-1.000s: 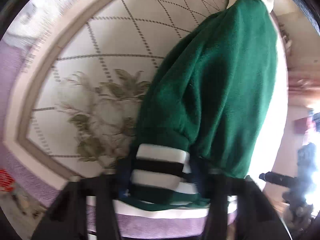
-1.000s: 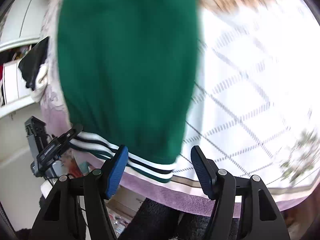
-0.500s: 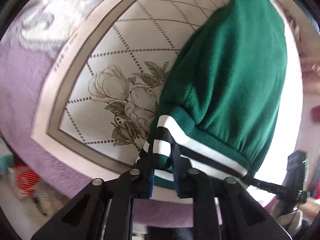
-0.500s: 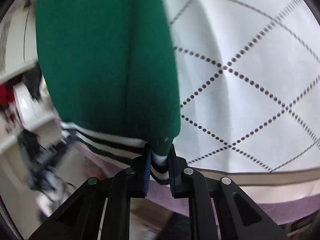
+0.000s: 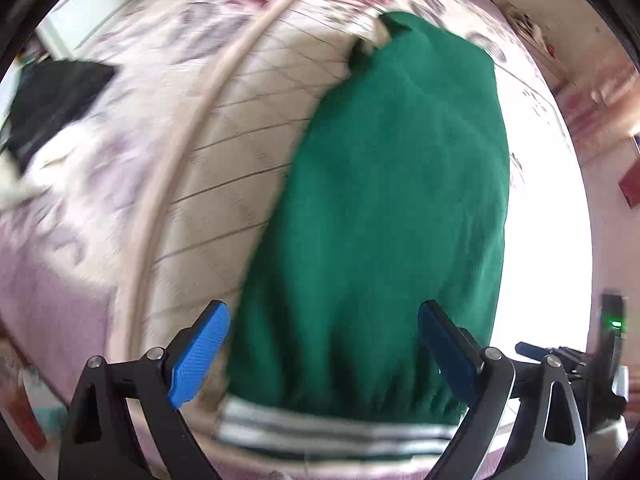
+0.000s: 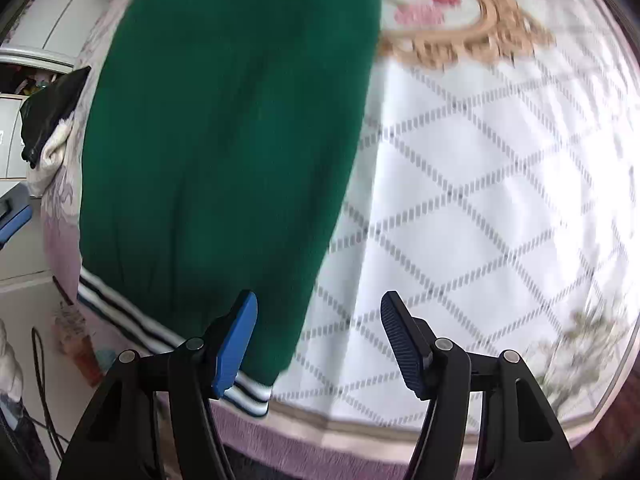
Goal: Fold large clothes
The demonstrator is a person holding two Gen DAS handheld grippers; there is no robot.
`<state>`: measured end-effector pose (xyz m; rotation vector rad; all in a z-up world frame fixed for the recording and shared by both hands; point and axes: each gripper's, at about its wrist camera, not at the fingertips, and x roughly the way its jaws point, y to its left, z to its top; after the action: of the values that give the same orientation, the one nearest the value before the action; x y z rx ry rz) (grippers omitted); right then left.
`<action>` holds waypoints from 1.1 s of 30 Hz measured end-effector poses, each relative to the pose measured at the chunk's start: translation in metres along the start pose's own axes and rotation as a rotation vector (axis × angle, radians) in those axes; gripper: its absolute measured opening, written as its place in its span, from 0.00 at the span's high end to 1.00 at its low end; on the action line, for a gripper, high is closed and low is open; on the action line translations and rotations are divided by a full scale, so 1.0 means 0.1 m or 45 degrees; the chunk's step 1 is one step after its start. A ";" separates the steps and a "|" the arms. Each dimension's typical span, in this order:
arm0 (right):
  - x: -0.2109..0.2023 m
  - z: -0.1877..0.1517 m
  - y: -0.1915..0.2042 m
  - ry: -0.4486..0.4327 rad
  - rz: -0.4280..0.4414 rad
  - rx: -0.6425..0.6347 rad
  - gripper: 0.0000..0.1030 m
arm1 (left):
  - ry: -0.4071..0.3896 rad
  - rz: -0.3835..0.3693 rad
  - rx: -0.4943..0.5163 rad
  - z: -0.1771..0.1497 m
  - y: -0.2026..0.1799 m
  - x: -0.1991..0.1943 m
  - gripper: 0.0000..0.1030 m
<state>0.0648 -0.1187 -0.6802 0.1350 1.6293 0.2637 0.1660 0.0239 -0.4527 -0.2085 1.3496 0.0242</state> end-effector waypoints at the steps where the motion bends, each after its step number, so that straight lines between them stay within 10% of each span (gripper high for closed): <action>1: 0.01 0.07 0.02 -0.038 -0.004 -0.022 0.36 | 0.019 0.018 0.047 0.07 -0.07 0.21 0.06; 4: -0.02 0.27 0.03 -0.154 -0.031 -0.045 0.37 | 0.102 0.099 0.158 0.21 -0.24 0.82 0.06; 7: -0.03 0.47 0.04 -0.182 -0.044 -0.059 0.58 | 0.148 0.169 0.231 0.23 -0.29 1.22 0.00; 16: -0.50 0.88 -0.19 -0.211 -0.014 0.092 0.67 | 0.139 0.161 0.239 0.36 -0.34 1.27 0.00; 26: -0.78 1.36 -0.39 -0.236 -0.081 0.273 0.65 | 0.068 -0.410 -0.041 1.39 0.02 0.07 0.00; 33: -0.43 1.83 -0.53 -0.301 0.009 0.392 0.63 | 0.018 -0.094 0.112 2.27 -0.22 0.80 0.01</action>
<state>0.2538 -0.1644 -0.6623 0.3926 1.4247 -0.0011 0.4058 0.0315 -0.4812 -0.1845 1.3530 -0.0987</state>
